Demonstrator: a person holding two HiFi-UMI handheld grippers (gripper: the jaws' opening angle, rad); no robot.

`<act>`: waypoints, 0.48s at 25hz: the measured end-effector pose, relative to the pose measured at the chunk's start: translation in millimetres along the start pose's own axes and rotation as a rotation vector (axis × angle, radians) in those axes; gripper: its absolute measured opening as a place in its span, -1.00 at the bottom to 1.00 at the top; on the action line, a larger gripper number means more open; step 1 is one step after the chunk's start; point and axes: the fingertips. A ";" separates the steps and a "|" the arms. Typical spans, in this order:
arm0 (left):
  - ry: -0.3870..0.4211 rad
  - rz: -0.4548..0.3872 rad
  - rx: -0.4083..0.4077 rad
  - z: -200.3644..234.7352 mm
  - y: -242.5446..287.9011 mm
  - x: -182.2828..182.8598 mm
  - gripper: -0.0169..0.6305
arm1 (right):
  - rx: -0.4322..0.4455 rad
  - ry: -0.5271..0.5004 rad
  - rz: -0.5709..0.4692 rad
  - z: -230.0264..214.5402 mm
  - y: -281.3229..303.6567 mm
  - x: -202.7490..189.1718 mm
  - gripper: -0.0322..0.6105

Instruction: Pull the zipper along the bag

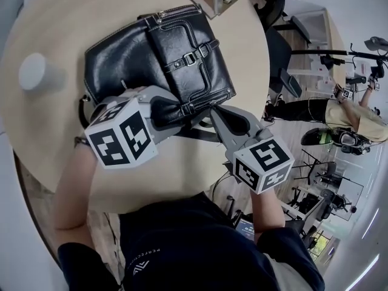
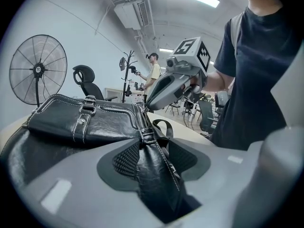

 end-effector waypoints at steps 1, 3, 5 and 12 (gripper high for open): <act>-0.002 0.000 -0.001 0.3 0.5 -0.2 -0.29 | 0.003 -0.010 0.011 1.3 1.3 -0.8 -0.85; -0.004 0.001 -0.003 0.5 2.0 -0.5 -0.29 | 0.008 -0.028 0.029 3.1 4.0 -2.9 -0.84; -0.005 0.003 -0.006 0.4 2.5 -0.7 -0.29 | 0.015 -0.036 0.038 4.6 5.7 -4.2 -0.83; 0.004 -0.012 -0.004 -1.3 0.6 -0.1 -0.26 | 0.020 0.060 -0.056 -7.8 -7.2 3.3 -0.86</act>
Point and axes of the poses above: the fingertips, and each gripper's own axes: y forward along the fingers, z to its left, x out of its top, and after that the axes turned 14 degrees about x, right-handed
